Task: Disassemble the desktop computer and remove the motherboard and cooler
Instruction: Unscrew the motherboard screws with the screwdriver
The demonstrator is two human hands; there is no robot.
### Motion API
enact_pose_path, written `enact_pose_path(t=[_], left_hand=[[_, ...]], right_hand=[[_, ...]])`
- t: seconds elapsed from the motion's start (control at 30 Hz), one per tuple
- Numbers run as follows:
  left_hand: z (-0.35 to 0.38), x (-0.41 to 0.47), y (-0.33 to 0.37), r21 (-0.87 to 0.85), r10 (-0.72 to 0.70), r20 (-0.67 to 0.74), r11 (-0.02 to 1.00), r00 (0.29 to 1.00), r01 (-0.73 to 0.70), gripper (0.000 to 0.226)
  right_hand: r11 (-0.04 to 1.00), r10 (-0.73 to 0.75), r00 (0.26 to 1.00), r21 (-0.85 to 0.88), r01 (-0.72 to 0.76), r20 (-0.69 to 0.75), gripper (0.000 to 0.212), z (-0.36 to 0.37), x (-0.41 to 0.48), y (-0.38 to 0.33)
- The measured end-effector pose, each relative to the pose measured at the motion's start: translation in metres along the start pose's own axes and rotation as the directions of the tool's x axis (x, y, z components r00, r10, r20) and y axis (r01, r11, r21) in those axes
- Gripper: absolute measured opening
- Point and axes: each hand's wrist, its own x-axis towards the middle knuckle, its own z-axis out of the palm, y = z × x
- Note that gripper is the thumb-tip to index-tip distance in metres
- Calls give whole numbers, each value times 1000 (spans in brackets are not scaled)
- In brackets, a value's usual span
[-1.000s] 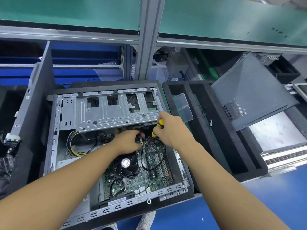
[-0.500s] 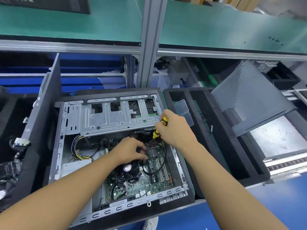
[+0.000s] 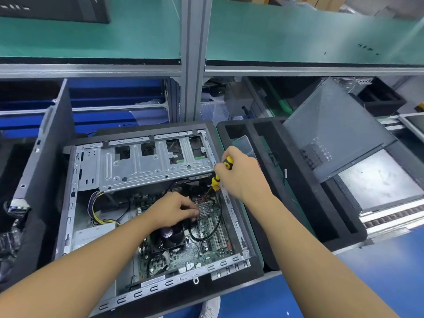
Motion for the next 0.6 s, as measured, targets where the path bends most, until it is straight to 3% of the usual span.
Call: enact_pose_path(t=[0.17, 0.3, 0.43, 0.6], left_hand=[[-5, 10, 45, -183, 125, 97, 977, 987, -106, 20], [-14, 34, 92, -335, 107, -55, 935, 993, -119, 26], [-4, 56, 133, -223, 165, -62, 959, 984, -175, 27], [44, 94, 175, -6, 87, 221, 996, 971, -88, 26]], right_hand=[[993, 16, 974, 120, 11, -225, 16, -22, -2, 11], [973, 41, 909, 223, 58, -414, 17, -49, -7, 26], [985, 47, 822, 162, 56, -567, 16, -82, -12, 51], [988, 156, 839, 83, -131, -522, 20, -109, -26, 91]])
